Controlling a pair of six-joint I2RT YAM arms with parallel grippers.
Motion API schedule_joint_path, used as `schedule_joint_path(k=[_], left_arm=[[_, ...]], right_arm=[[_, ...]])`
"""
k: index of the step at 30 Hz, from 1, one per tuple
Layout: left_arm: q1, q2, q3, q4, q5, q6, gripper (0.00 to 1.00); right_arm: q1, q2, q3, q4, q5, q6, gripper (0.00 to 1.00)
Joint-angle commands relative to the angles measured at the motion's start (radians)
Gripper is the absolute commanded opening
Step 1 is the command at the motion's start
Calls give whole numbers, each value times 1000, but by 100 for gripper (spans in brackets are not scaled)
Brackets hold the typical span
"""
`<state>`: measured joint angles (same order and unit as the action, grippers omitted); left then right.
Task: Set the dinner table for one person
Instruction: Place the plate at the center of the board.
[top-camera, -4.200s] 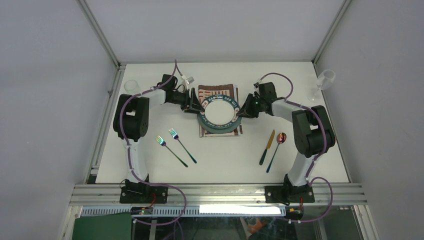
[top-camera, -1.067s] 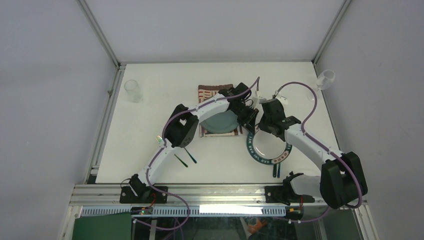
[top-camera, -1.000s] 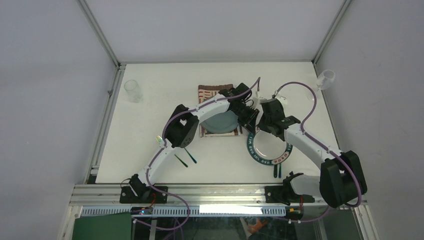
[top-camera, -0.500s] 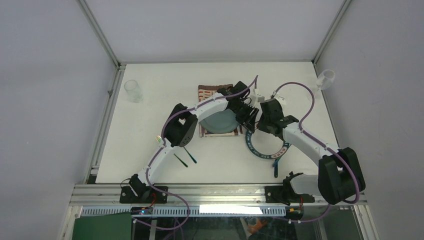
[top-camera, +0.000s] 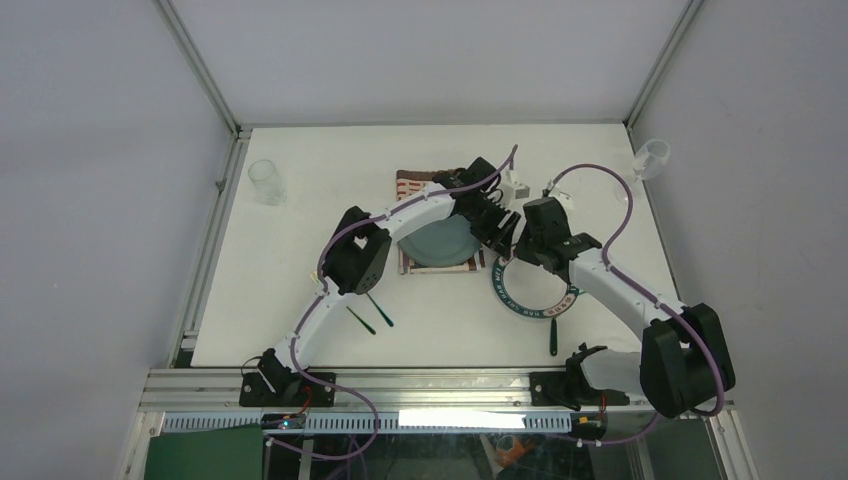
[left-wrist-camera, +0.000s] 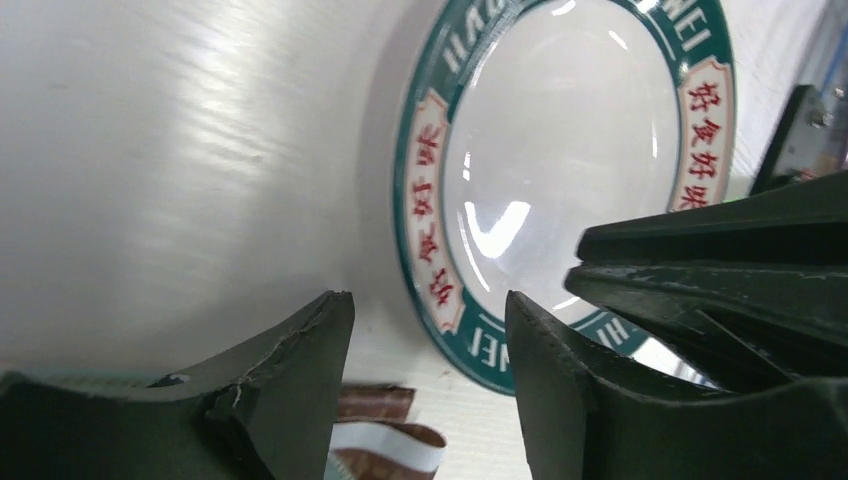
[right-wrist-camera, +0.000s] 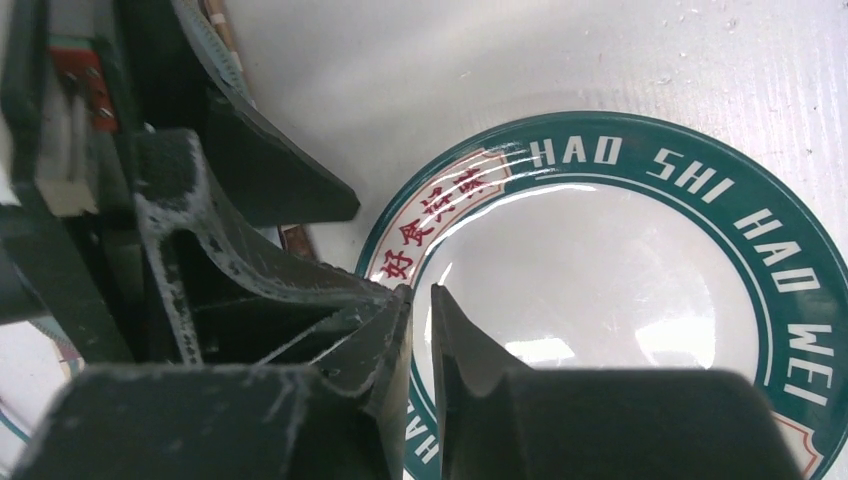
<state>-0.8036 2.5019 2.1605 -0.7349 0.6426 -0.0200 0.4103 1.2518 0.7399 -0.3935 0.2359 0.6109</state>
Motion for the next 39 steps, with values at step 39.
schedule_joint_path(k=[39], left_arm=[[307,-621,-246,61,-189,50,90]], right_arm=[[-28,493,265,-86,148,15,0]])
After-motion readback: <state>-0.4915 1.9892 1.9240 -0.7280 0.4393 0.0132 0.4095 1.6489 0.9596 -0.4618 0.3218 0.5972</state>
